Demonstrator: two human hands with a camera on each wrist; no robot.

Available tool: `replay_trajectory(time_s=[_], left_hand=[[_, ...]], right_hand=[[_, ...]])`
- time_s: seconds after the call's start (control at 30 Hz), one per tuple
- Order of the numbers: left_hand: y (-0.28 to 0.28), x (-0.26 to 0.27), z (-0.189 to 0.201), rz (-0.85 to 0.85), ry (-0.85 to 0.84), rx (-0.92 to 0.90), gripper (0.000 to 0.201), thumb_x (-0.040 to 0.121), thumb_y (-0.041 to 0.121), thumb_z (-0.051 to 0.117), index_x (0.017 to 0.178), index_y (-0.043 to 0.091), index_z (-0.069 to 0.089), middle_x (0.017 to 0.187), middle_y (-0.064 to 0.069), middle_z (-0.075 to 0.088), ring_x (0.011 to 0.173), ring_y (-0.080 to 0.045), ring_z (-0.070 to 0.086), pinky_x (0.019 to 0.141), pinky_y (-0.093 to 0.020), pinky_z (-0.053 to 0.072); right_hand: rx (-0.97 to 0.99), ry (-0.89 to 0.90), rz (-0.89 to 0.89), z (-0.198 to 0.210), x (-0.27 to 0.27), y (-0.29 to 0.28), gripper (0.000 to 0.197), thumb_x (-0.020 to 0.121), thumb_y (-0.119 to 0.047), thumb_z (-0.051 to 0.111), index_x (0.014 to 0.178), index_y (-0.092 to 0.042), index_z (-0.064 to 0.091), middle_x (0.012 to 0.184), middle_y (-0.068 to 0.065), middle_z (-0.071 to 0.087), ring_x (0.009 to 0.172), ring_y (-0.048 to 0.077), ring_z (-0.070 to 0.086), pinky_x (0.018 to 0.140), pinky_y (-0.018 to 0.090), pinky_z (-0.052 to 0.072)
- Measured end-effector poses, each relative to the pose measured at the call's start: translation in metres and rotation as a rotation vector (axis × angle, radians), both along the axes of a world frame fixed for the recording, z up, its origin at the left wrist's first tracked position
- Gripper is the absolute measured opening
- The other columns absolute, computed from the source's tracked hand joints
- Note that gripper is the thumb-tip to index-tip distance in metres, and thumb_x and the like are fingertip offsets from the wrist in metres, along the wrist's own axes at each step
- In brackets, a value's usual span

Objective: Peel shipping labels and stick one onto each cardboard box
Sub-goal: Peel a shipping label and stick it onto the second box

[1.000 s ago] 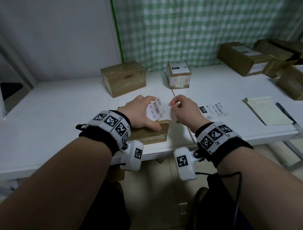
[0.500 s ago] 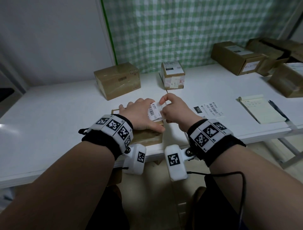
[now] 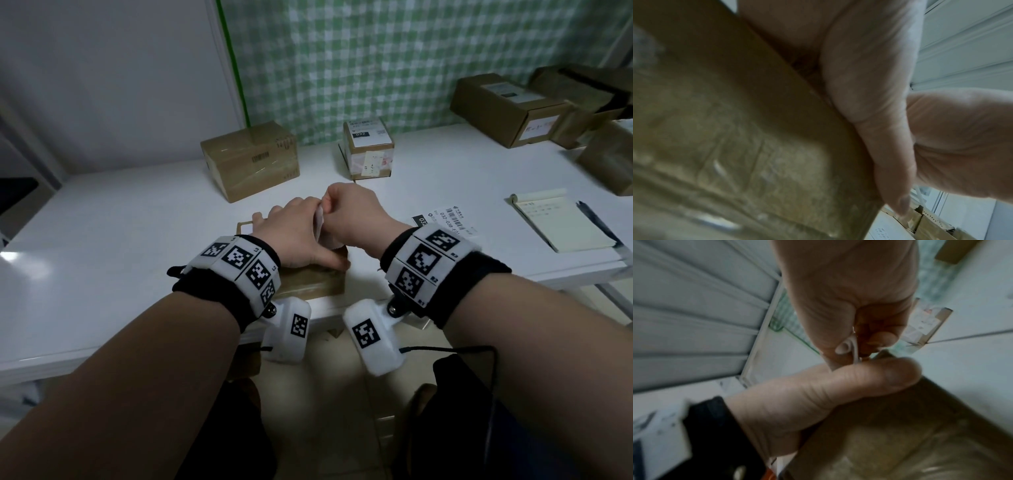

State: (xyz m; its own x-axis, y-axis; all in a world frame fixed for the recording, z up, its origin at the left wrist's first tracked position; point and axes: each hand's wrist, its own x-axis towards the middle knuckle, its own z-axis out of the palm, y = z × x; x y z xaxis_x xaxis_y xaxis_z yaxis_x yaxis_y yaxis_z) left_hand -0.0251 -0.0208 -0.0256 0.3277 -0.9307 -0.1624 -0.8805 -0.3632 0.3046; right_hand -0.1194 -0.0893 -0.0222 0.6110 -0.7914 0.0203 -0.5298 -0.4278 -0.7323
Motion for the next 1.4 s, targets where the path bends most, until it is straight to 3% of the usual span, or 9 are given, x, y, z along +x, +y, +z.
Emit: replay_trajectory(time_s=[0.2, 0.4, 0.5, 0.63, 0.77, 0.87, 0.93, 1.07, 1.4], left_hand=[[0.000, 0.000, -0.002, 0.004, -0.037, 0.021, 0.108, 0.046, 0.076, 0.071, 0.135, 0.030, 0.033, 0.133, 0.005, 0.043, 0.124, -0.025, 0.041, 0.104, -0.053, 0.026], [-0.001, 0.000, -0.002, 0.013, -0.035, 0.026, 0.108, 0.044, 0.076, 0.070, 0.135, 0.031, 0.032, 0.134, 0.005, 0.042, 0.124, -0.025, 0.041, 0.103, -0.053, 0.027], [0.000, 0.000, -0.002, 0.010, -0.037, 0.024, 0.108, 0.045, 0.076, 0.070, 0.135, 0.031, 0.032, 0.134, 0.005, 0.042, 0.124, -0.025, 0.041, 0.103, -0.053, 0.027], [-0.001, 0.000, -0.001, 0.011, -0.029, 0.008, 0.104, 0.044, 0.076, 0.071, 0.130, 0.029, 0.037, 0.127, 0.005, 0.046, 0.119, -0.024, 0.044, 0.099, -0.052, 0.032], [-0.001, 0.000, -0.002, 0.012, -0.032, 0.020, 0.104, 0.043, 0.077, 0.071, 0.130, 0.031, 0.036, 0.128, 0.006, 0.045, 0.120, -0.024, 0.043, 0.100, -0.052, 0.031], [-0.001, -0.001, -0.001, 0.024, -0.030, 0.019, 0.105, 0.045, 0.074, 0.073, 0.133, 0.033, 0.034, 0.133, 0.007, 0.042, 0.123, -0.023, 0.041, 0.104, -0.052, 0.027], [-0.001, -0.002, 0.000, 0.026, -0.028, 0.021, 0.106, 0.046, 0.073, 0.073, 0.135, 0.033, 0.033, 0.136, 0.007, 0.041, 0.124, -0.023, 0.040, 0.104, -0.052, 0.026], [0.001, -0.003, 0.001, 0.030, -0.028, 0.026, 0.106, 0.046, 0.073, 0.073, 0.136, 0.032, 0.032, 0.137, 0.007, 0.041, 0.125, -0.024, 0.039, 0.105, -0.052, 0.026], [0.002, -0.005, 0.001, 0.033, -0.031, 0.013, 0.104, 0.051, 0.073, 0.072, 0.137, 0.033, 0.030, 0.139, 0.005, 0.040, 0.127, -0.026, 0.037, 0.107, -0.053, 0.021]], right_hand=[[0.081, -0.027, -0.034, -0.001, -0.010, -0.011, 0.026, 0.080, -0.005, 0.053, 0.060, -0.021, 0.046, 0.065, -0.005, 0.049, 0.057, 0.011, 0.046, 0.048, 0.021, 0.038], [0.126, -0.049, -0.023, -0.004, -0.012, -0.011, 0.027, 0.081, -0.003, 0.054, 0.061, -0.021, 0.047, 0.065, -0.002, 0.050, 0.055, 0.011, 0.048, 0.032, 0.010, 0.033], [0.106, -0.028, -0.020, -0.001, -0.011, -0.013, 0.026, 0.082, -0.006, 0.055, 0.062, -0.020, 0.048, 0.067, -0.001, 0.052, 0.058, 0.014, 0.051, 0.037, 0.013, 0.037], [-0.104, 0.122, 0.082, 0.009, -0.004, -0.011, 0.016, 0.083, -0.008, 0.050, 0.070, -0.018, 0.052, 0.085, 0.002, 0.057, 0.081, 0.019, 0.052, 0.065, 0.025, 0.043], [-0.110, 0.166, 0.087, 0.007, -0.013, -0.022, 0.025, 0.083, -0.009, 0.053, 0.062, -0.021, 0.047, 0.086, 0.005, 0.059, 0.083, 0.023, 0.058, 0.059, 0.026, 0.046], [-0.107, 0.207, -0.027, -0.002, -0.032, -0.037, 0.015, 0.084, -0.008, 0.052, 0.073, -0.017, 0.056, 0.090, 0.009, 0.061, 0.095, 0.026, 0.061, 0.070, 0.026, 0.049], [-0.059, 0.160, -0.091, -0.008, -0.040, -0.042, 0.015, 0.082, -0.006, 0.051, 0.072, -0.016, 0.057, 0.084, 0.007, 0.060, 0.084, 0.025, 0.063, 0.068, 0.025, 0.051], [0.102, -0.009, -0.156, -0.012, -0.039, -0.045, 0.025, 0.079, 0.000, 0.055, 0.061, -0.016, 0.048, 0.064, 0.002, 0.053, 0.049, 0.017, 0.056, 0.043, 0.021, 0.048], [0.233, -0.129, -0.305, -0.038, -0.050, -0.056, 0.011, 0.083, -0.008, 0.054, 0.078, -0.016, 0.059, 0.078, 0.007, 0.063, 0.064, 0.025, 0.064, 0.074, 0.039, 0.059]])
